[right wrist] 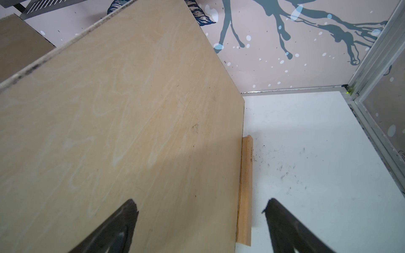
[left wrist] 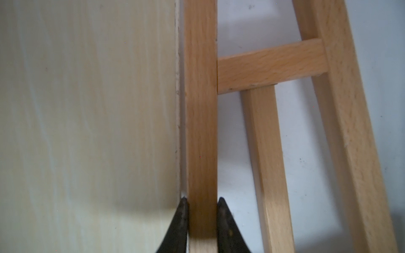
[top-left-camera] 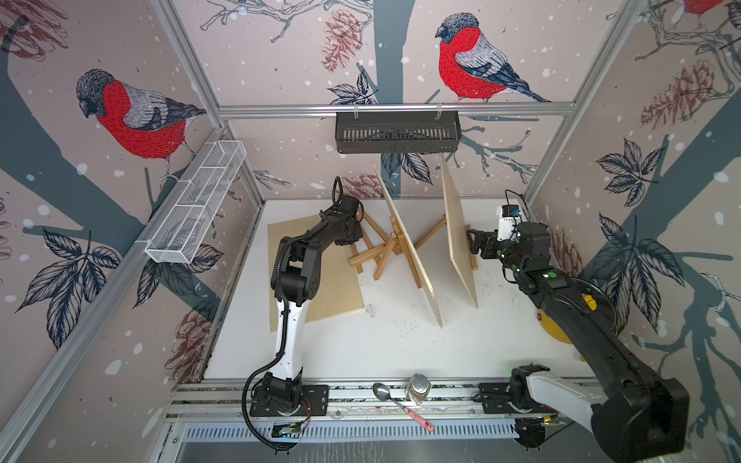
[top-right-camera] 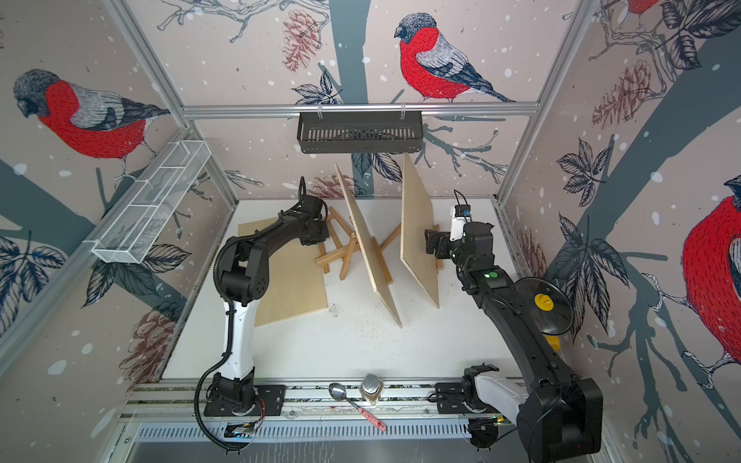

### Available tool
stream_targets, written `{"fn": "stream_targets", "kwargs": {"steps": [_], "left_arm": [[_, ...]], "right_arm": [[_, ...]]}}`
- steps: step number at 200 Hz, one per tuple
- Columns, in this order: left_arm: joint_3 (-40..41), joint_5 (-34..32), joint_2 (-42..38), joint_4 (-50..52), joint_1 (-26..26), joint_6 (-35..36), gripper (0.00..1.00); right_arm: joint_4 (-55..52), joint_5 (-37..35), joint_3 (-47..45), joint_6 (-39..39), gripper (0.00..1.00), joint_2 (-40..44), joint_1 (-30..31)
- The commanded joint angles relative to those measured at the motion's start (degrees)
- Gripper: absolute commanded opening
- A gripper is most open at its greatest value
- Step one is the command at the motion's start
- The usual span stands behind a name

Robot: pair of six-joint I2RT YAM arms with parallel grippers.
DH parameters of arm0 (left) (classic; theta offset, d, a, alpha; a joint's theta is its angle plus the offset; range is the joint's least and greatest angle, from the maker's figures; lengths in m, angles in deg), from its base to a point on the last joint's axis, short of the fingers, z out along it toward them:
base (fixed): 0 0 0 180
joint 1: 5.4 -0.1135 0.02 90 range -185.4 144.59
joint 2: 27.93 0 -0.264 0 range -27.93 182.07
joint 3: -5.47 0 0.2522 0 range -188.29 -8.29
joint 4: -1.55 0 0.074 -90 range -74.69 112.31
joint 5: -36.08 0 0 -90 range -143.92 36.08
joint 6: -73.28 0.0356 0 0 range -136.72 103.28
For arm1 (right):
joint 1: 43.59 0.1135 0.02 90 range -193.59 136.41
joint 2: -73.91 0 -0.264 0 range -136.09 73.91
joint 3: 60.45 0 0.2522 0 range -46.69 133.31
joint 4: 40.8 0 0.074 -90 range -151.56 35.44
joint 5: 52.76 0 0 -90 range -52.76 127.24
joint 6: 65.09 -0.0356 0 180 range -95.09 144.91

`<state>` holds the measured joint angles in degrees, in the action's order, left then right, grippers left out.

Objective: Disassemble the easel
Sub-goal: Pick up the easel at the center of the board.

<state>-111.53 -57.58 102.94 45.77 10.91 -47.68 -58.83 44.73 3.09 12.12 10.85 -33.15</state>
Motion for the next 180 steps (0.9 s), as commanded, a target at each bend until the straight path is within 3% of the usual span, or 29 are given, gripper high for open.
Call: {"fn": "stream_targets", "kwargs": {"steps": [1, 74, 90, 109, 180], "left_arm": [[0.14, -0.80, 1.24, 4.29, 0.06, 1.43, 0.17], [1.50, -0.34, -0.44, 2.38, 0.10, 1.97, 0.36], [1.28, -0.15, -0.36, 2.39, 0.04, 2.13, 0.33], [1.06, -0.23, -0.47, 2.50, 0.03, 2.27, 0.16], [3.21, -2.97, -5.31, 1.78, 0.16, 4.27, 0.11]], "right_arm": [[0.58, 0.39, 0.05, 0.58, 0.92, -0.08, 0.13], [0.69, 0.67, 0.18, 0.44, 0.92, 0.13, 0.20], [0.69, 0.67, 0.16, 0.36, 0.92, 0.23, 0.20], [0.52, 0.69, 0.09, 0.32, 0.92, 0.31, 0.29], [0.67, 0.75, -0.09, 0.15, 0.92, 0.35, 0.55]]}}
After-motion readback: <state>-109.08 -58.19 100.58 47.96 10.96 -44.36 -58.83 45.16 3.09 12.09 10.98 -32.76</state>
